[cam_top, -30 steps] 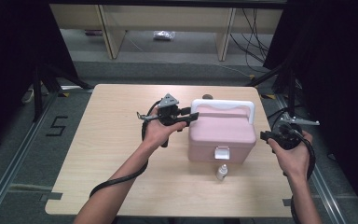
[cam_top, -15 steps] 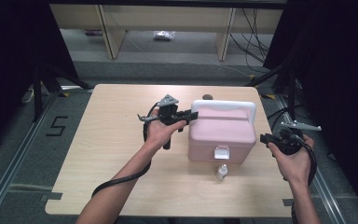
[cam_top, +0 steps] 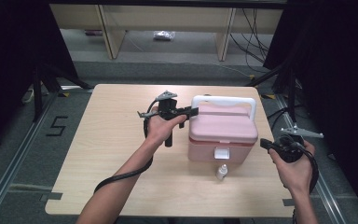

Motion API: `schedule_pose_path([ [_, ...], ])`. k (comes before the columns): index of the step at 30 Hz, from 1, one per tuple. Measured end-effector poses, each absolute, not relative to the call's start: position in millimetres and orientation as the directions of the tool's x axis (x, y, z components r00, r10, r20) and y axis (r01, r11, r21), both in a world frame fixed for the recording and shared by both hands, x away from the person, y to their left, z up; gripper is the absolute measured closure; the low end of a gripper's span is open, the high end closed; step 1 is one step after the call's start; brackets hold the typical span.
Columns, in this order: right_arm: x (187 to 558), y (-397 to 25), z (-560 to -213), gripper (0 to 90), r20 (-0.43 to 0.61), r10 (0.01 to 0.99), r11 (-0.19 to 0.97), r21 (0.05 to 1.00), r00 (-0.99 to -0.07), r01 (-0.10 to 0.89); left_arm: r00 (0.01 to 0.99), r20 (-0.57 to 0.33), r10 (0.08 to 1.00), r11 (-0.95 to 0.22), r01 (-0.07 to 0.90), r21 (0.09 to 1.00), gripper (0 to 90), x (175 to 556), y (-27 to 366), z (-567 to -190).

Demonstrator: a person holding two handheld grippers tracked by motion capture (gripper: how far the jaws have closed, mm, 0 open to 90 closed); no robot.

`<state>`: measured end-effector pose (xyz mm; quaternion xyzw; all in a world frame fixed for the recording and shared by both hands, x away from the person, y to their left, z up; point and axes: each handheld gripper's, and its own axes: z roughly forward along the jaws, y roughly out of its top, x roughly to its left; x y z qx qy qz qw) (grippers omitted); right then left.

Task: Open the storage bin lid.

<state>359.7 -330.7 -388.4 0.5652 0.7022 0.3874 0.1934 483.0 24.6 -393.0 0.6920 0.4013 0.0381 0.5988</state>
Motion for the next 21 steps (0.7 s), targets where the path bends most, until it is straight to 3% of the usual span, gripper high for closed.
schedule_pose_path([
  [14, 355, -321, -388, 90.0, 0.170, 0.926, 0.092, 0.765, -0.338, 0.637, 0.654, -0.464, 0.597, 0.046, 0.550, 0.834, 74.9, 486, 25, -389],
  [21, 354, -312, -391, 90.0, 0.215, 0.919, 0.040, 0.783, -0.331, 0.620, 0.670, -0.455, 0.586, 0.039, 0.537, 0.842, 74.4, 487, 25, -391],
])
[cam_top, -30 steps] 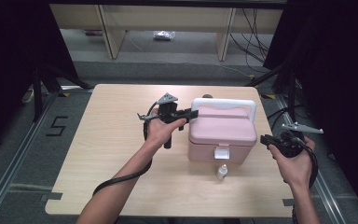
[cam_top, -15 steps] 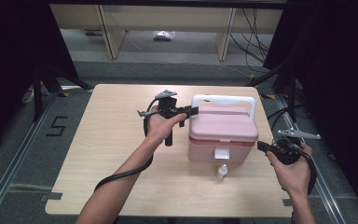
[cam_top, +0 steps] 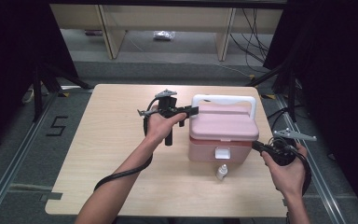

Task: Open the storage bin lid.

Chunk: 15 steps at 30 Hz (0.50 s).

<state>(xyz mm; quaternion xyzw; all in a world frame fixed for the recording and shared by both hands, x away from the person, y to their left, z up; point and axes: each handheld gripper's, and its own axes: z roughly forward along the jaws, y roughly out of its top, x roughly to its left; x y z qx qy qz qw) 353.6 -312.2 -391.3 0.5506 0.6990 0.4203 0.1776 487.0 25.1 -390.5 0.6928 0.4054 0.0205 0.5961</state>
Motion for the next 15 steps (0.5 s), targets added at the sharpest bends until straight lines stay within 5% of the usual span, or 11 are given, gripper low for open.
schedule_pose_path([
  [5, 353, -311, -393, 90.0, 0.214, 0.921, 0.033, 0.791, -0.326, 0.611, 0.713, -0.342, 0.612, 0.002, 0.431, 0.902, 53.8, 480, 28, -389],
  [8, 355, -312, -394, 90.0, 0.183, 0.920, 0.059, 0.809, -0.345, 0.586, 0.710, -0.281, 0.646, 0.018, 0.353, 0.935, 50.2, 466, 40, -382],
  [12, 355, -313, -391, 90.0, 0.179, 0.920, 0.064, 0.809, -0.348, 0.584, 0.723, -0.254, 0.643, 0.026, 0.311, 0.950, 56.9, 453, 48, -376],
  [15, 355, -312, -386, 90.0, 0.162, 0.926, 0.072, 0.812, -0.342, 0.579, 0.744, -0.219, 0.631, 0.011, 0.274, 0.962, 70.6, 439, 53, -371],
])
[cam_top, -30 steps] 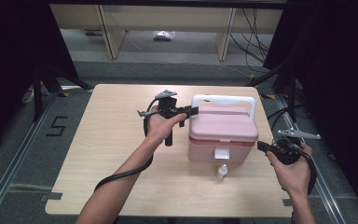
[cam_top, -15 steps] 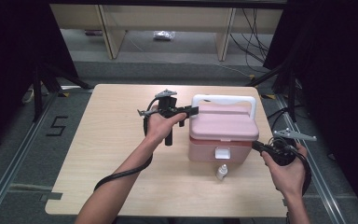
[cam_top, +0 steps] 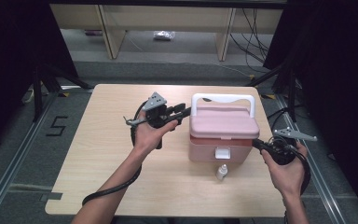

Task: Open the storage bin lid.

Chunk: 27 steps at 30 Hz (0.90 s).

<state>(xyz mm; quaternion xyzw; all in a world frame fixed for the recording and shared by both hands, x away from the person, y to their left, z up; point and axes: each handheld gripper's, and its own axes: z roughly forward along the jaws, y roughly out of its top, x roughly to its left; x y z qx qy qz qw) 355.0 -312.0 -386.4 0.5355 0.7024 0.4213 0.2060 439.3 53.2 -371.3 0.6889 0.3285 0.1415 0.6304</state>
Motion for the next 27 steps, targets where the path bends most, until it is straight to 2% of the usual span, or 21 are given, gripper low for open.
schedule_pose_path([
  [1, 354, -310, -386, 90.0, 0.183, 0.929, 0.044, 0.810, -0.323, 0.585, 0.758, -0.180, 0.627, -0.018, 0.245, 0.969, 73.7, 430, 55, -370],
  [3, 355, -311, -385, 90.0, 0.161, 0.925, 0.068, 0.819, -0.343, 0.570, 0.765, -0.163, 0.623, -0.033, 0.234, 0.972, 76.5, 426, 56, -370],
  [4, 355, -309, -383, 90.0, 0.181, 0.928, 0.048, 0.808, -0.325, 0.587, 0.783, -0.146, 0.605, -0.051, 0.221, 0.974, 82.1, 418, 57, -372],
  [7, 357, -310, -382, 90.0, 0.169, 0.924, 0.062, 0.821, -0.344, 0.568, 0.809, -0.117, 0.577, -0.083, 0.200, 0.976, 87.6, 407, 55, -378],
  [8, 355, -308, -381, 90.0, 0.188, 0.928, 0.038, 0.813, -0.323, 0.581, 0.815, -0.105, 0.570, -0.096, 0.192, 0.977, 88.7, 404, 54, -380],
  [9, 357, -311, -381, 90.0, 0.142, 0.930, 0.080, 0.823, -0.340, 0.562, 0.815, -0.105, 0.570, -0.096, 0.192, 0.977, 89.3, 404, 54, -380],
  [12, 356, -308, -379, 90.0, 0.182, 0.928, 0.040, 0.819, -0.325, 0.573, 0.840, -0.078, 0.538, -0.134, 0.176, 0.975, 89.5, 395, 48, -389],
  [14, 358, -311, -378, 90.0, 0.145, 0.928, 0.076, 0.827, -0.342, 0.557, 0.858, -0.065, 0.510, -0.153, 0.165, 0.974, 89.5, 391, 43, -397],
  [17, 358, -308, -378, 90.0, 0.180, 0.926, 0.046, 0.819, -0.332, 0.572, 0.879, -0.045, 0.474, -0.169, 0.141, 0.976, 89.5, 388, 35, -408],
  [18, 360, -310, -377, 90.0, 0.153, 0.927, 0.070, 0.825, -0.342, 0.561, 0.882, -0.043, 0.470, -0.171, 0.139, 0.975, 89.5, 387, 33, -411],
  [20, 359, -307, -376, 90.0, 0.175, 0.930, 0.048, 0.815, -0.325, 0.577, 0.887, -0.039, 0.460, -0.175, 0.134, 0.975, 89.6, 386, 28, -417],
  [21, 362, -310, -376, 90.0, 0.144, 0.926, 0.082, 0.826, -0.349, 0.558, 0.891, -0.039, 0.453, -0.180, 0.134, 0.974, 89.6, 386, 25, -420],
  [24, 361, -307, -374, 90.0, 0.171, 0.931, 0.050, 0.814, -0.322, 0.579, 0.902, -0.029, 0.431, -0.193, 0.124, 0.973, 89.5, 384, 15, -425],
  [27, 363, -310, -373, 90.0, 0.133, 0.929, 0.088, 0.827, -0.344, 0.556, 0.913, -0.013, 0.408, -0.206, 0.106, 0.973, 89.5, 382, 5, -429],
])
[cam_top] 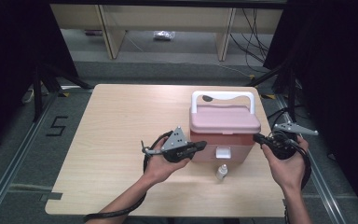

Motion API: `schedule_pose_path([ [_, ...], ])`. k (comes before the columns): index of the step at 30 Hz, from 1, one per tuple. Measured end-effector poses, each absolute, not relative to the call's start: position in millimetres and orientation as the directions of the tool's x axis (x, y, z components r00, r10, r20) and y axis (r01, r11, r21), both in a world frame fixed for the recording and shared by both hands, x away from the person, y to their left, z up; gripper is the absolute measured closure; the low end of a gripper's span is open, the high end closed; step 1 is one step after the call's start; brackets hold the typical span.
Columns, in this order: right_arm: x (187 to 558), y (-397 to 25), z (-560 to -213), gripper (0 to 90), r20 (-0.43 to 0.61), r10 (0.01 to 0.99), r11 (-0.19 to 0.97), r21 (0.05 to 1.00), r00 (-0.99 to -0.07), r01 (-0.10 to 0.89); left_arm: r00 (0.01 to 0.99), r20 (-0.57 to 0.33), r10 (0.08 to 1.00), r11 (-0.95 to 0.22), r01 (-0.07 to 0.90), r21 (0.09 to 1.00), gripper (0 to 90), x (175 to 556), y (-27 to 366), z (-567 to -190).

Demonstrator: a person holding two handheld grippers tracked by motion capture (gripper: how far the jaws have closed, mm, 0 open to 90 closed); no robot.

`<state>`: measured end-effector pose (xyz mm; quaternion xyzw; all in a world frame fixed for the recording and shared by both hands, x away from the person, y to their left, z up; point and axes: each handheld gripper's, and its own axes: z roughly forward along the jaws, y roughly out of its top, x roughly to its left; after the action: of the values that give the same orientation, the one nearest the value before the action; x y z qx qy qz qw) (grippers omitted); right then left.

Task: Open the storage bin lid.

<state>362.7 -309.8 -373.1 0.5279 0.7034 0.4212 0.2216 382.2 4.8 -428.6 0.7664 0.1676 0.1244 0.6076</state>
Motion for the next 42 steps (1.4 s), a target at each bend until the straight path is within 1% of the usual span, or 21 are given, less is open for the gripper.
schedule_pose_path([
  [1, 363, -310, -373, 90.0, 0.126, 0.931, 0.093, 0.826, -0.343, 0.555, 0.918, -0.005, 0.397, -0.209, 0.096, 0.973, 89.4, 382, 1, -430],
  [2, 361, -307, -372, 90.0, 0.153, 0.935, 0.066, 0.813, -0.322, 0.578, 0.920, -0.008, 0.392, -0.207, 0.096, 0.974, 89.3, 382, -2, -431],
  [3, 361, -307, -372, 90.0, 0.153, 0.935, 0.066, 0.813, -0.322, 0.578, 0.923, 0.001, 0.385, -0.218, 0.090, 0.972, 89.3, 383, -5, -433],
  [4, 363, -309, -373, 90.0, 0.128, 0.933, 0.087, 0.827, -0.337, 0.555, 0.926, 0.002, 0.378, -0.213, 0.085, 0.973, 89.3, 384, -8, -435],
  [6, 362, -309, -372, 90.0, 0.125, 0.930, 0.094, 0.829, -0.346, 0.551, 0.929, 0.001, 0.370, -0.221, 0.087, 0.971, 89.3, 386, -12, -438],
  [9, 363, -308, -372, 90.0, 0.128, 0.927, 0.094, 0.831, -0.352, 0.549, 0.932, -0.002, 0.362, -0.224, 0.089, 0.970, 89.3, 389, -18, -442],
  [10, 361, -306, -371, 90.0, 0.152, 0.930, 0.070, 0.821, -0.335, 0.566, 0.933, 0.005, 0.359, -0.228, 0.083, 0.970, 89.3, 390, -20, -443],
  [11, 363, -307, -371, 90.0, 0.127, 0.930, 0.092, 0.828, -0.345, 0.553, 0.937, 0.001, 0.350, -0.227, 0.083, 0.970, 89.3, 390, -24, -445],
  [13, 363, -307, -370, 90.0, 0.130, 0.929, 0.091, 0.828, -0.346, 0.554, 0.938, 0.007, 0.345, -0.235, 0.079, 0.969, 89.3, 390, -26, -445],
  [14, 364, -308, -370, 90.0, 0.112, 0.932, 0.103, 0.831, -0.346, 0.547, 0.939, 0.009, 0.343, -0.233, 0.076, 0.969, 89.2, 391, -28, -446],
  [17, 364, -307, -369, 90.0, 0.118, 0.930, 0.100, 0.830, -0.348, 0.549, 0.943, 0.011, 0.334, -0.237, 0.073, 0.969, 89.1, 391, -33, -448],
  [20, 363, -305, -369, 90.0, 0.154, 0.931, 0.067, 0.821, -0.332, 0.567, 0.945, 0.041, 0.326, -0.259, 0.047, 0.965, 89.0, 393, -41, -450],
  [25, 363, -305, -369, 90.0, 0.157, 0.930, 0.065, 0.819, -0.332, 0.570, 0.947, 0.064, 0.315, -0.286, 0.031, 0.958, 89.0, 393, -46, -455],
  [27, 364, -307, -369, 90.0, 0.122, 0.928, 0.101, 0.828, -0.353, 0.552, 0.947, 0.074, 0.313, -0.301, 0.025, 0.953, 89.1, 392, -48, -460],
  [35, 365, -307, -368, 90.0, 0.113, 0.932, 0.102, 0.831, -0.345, 0.547, 0.944, 0.086, 0.319, -0.300, 0.014, 0.954, 89.3, 390, -50, -463],
  [38, 366, -304, -368, 90.0, 0.141, 0.932, 0.072, 0.831, -0.334, 0.552, 0.944, 0.081, 0.319, -0.291, 0.016, 0.957, 89.4, 391, -50, -464],
  [39, 367, -306, -368, 90.0, 0.113, 0.933, 0.094, 0.839, -0.342, 0.535, 0.944, 0.079, 0.319, -0.288, 0.017, 0.958, 89.4, 391, -50, -464],
  [42, 368, -304, -366, 90.0, 0.120, 0.933, 0.080, 0.850, -0.338, 0.521, 0.944, 0.071, 0.322, -0.283, 0.024, 0.959, 89.4, 391, -50, -464],
])
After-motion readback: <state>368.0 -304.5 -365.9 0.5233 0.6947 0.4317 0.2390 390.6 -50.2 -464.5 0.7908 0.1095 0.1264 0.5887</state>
